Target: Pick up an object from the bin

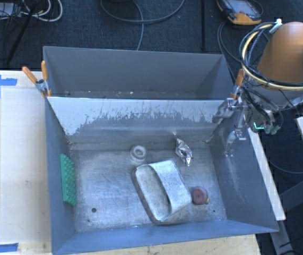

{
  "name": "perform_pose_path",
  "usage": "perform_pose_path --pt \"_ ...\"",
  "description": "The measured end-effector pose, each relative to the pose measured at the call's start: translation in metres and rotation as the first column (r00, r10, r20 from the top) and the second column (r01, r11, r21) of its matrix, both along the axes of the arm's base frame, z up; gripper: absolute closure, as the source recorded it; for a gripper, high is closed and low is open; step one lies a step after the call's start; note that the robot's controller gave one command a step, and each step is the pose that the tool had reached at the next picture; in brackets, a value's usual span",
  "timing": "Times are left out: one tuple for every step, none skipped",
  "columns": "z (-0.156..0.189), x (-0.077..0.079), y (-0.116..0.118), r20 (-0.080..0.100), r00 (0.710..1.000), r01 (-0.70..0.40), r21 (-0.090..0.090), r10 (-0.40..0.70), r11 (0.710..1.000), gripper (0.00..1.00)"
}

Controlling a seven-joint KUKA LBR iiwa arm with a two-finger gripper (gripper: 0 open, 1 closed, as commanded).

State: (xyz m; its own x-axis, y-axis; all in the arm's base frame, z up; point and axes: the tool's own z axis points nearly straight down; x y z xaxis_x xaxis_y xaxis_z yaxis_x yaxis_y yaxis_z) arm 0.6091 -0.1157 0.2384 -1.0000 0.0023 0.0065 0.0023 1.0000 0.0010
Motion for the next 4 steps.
perform_pose_path --pt "-0.158 -0.01 0.048 -0.001 0.969 0.246 0.0 -0.246 0.969 0.0" --pt "-0.155 -0.008 0.047 0.005 0.97 0.244 -0.002 -0.244 0.97 1.0" --pt "-0.025 0.01 0.042 0.015 1.0 -0.014 -0.002 0.014 1.0 1.0" --pt "-0.029 0.008 0.042 0.008 1.0 -0.015 -0.001 0.015 1.0 0.0"
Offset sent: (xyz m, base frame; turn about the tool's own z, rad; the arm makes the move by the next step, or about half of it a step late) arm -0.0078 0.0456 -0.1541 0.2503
